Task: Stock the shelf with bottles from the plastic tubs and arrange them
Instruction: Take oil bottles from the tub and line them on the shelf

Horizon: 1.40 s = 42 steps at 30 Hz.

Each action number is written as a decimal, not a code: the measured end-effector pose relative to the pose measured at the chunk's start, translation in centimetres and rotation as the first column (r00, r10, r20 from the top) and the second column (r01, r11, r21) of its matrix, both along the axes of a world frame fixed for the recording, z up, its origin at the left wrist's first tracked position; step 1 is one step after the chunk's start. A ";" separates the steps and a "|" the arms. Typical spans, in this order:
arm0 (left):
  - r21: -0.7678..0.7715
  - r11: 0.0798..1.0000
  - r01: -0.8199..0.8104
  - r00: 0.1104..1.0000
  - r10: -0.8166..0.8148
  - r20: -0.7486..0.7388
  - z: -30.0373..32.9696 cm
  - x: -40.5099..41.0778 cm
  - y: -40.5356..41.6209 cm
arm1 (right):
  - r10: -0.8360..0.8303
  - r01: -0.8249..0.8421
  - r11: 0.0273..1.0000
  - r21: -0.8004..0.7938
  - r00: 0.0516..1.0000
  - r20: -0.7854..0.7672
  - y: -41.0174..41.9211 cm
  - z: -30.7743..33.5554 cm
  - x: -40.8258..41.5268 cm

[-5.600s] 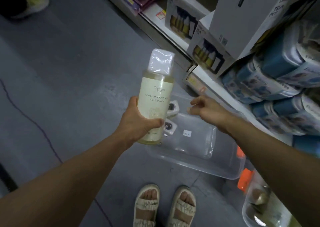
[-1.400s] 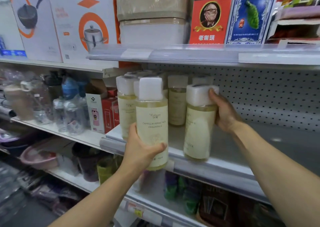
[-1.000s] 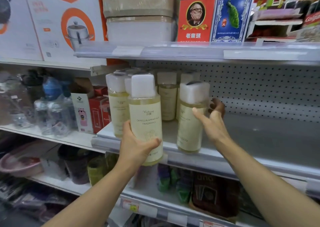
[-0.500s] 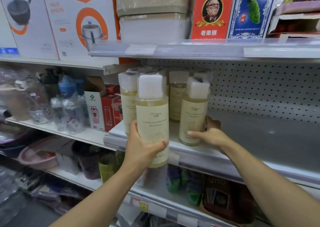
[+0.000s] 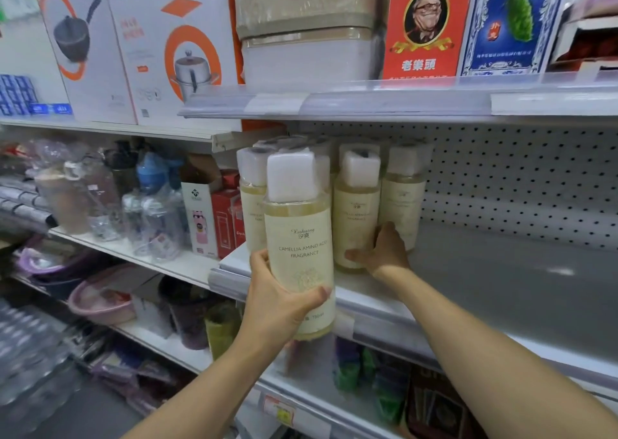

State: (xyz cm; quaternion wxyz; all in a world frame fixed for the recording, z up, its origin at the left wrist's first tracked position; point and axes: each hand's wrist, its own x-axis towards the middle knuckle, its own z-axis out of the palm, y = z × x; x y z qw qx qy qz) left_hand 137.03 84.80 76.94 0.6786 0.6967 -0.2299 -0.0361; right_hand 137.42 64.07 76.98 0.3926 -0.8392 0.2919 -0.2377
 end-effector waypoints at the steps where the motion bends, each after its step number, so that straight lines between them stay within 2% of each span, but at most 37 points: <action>1: 0.000 1.000 -0.003 1.000 0.003 0.001 0.0 0.0 0.0 | -0.003 0.003 1.000 -0.007 1.000 -0.003 0.0 0.1 0.3; 8: 0.007 1.000 0.010 1.000 -0.010 0.000 -0.2 0.0 -0.4 | 0.059 -0.058 0.998 -0.032 0.998 0.038 -0.2 0.2 1.0; 12: 0.023 0.999 0.031 1.000 -0.031 0.008 0.0 -0.5 -1.2 | 0.114 -0.118 0.991 -0.066 0.992 -0.056 -0.8 0.8 0.1; 21: 0.091 0.986 0.141 0.985 -0.149 0.088 0.6 -1.2 -7.2 | -0.059 0.055 0.995 -0.083 0.997 -0.046 -5.9 1.6 -5.4; 25: 0.093 0.977 0.191 0.980 -0.195 0.032 0.3 -0.6 -10.3 | -0.112 0.106 0.989 -0.107 0.992 -0.054 -7.9 1.1 -7.6; 30: 0.146 0.956 0.253 0.967 -0.252 -0.029 -1.3 0.8 -12.9 | -0.119 0.113 0.989 -0.093 0.991 -0.060 -9.1 0.2 -8.7; 35: 0.161 0.956 0.246 0.968 -0.250 0.005 -1.7 1.1 -13.4 | -0.119 0.112 0.989 -0.093 0.990 -0.077 -9.4 -0.2 -9.2; 38: 0.176 0.940 0.291 0.953 -0.302 0.039 -0.8 1.4 -13.0 | -0.104 0.097 0.991 -0.092 0.992 -0.072 -9.2 -0.1 -9.1; 42: 0.285 0.902 0.326 0.931 -0.358 0.068 0.5 2.0 -12.4 | -0.088 0.081 0.993 -0.086 0.993 -0.075 -8.6 0.0 -8.8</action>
